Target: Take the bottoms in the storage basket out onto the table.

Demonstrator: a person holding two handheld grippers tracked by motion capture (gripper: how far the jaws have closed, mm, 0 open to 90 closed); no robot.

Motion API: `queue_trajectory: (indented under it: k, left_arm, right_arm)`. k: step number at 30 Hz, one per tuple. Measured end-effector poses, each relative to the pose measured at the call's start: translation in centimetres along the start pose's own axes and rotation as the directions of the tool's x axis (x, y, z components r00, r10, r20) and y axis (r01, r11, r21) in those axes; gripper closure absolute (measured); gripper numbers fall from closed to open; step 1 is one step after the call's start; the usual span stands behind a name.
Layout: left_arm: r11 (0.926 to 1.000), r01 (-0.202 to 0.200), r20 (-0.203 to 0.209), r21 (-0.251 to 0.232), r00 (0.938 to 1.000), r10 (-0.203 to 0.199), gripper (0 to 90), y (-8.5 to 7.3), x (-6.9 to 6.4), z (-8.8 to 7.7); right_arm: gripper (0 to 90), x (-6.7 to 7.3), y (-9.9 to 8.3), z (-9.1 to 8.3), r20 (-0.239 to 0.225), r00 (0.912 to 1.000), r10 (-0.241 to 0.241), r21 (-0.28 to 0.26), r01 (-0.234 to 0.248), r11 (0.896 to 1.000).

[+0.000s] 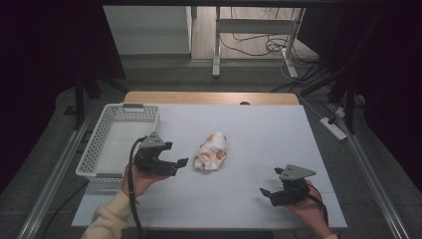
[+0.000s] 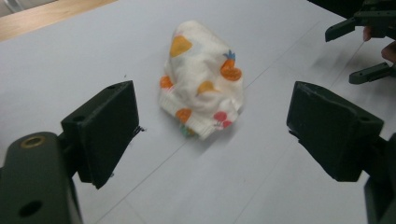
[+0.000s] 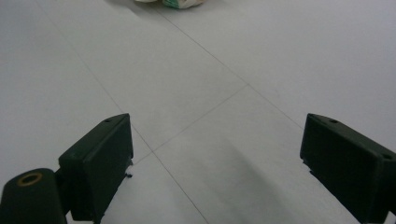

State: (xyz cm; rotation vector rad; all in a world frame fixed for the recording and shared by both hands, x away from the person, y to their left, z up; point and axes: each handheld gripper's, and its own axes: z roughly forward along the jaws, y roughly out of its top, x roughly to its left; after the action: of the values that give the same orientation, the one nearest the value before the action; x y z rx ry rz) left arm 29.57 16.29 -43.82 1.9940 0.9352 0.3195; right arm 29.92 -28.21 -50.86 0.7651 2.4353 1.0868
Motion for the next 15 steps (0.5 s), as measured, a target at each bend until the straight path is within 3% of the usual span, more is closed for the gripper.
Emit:
queue_trajectory:
  k: [9, 15]
  left_arm:
    - [0.9995, 0.023, -0.069, -0.019, 0.9973, -0.025, 15.9, -2.4, 1.2, -3.1]
    - [0.9979, 0.055, -0.092, -0.036, 0.9941, -0.058, 16.1, -4.2, 1.7, -4.8]
  right_arm:
    - [9.5, -0.1, 0.0, 0.1, 0.002, 1.0, 0.001, -0.001, -0.001, 1.0]
    - [9.5, -0.1, 0.1, 0.1, 0.006, 1.0, -0.001, 0.0, 0.001, 1.0]
